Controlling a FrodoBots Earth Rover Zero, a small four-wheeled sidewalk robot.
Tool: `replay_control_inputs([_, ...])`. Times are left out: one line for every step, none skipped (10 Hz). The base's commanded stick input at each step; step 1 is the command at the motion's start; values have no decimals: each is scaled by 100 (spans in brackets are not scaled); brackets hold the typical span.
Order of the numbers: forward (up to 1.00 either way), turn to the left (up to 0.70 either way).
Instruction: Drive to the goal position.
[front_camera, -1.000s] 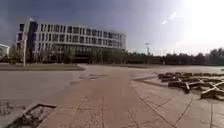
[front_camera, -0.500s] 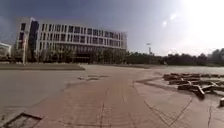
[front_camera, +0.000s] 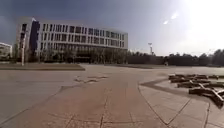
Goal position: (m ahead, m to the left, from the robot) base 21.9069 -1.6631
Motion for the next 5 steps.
replay_control_inputs([70, 0])
replay_control_inputs([70, 0])
replay_control_inputs([70, 0])
replay_control_inputs([70, 0])
replay_control_inputs([70, 0])
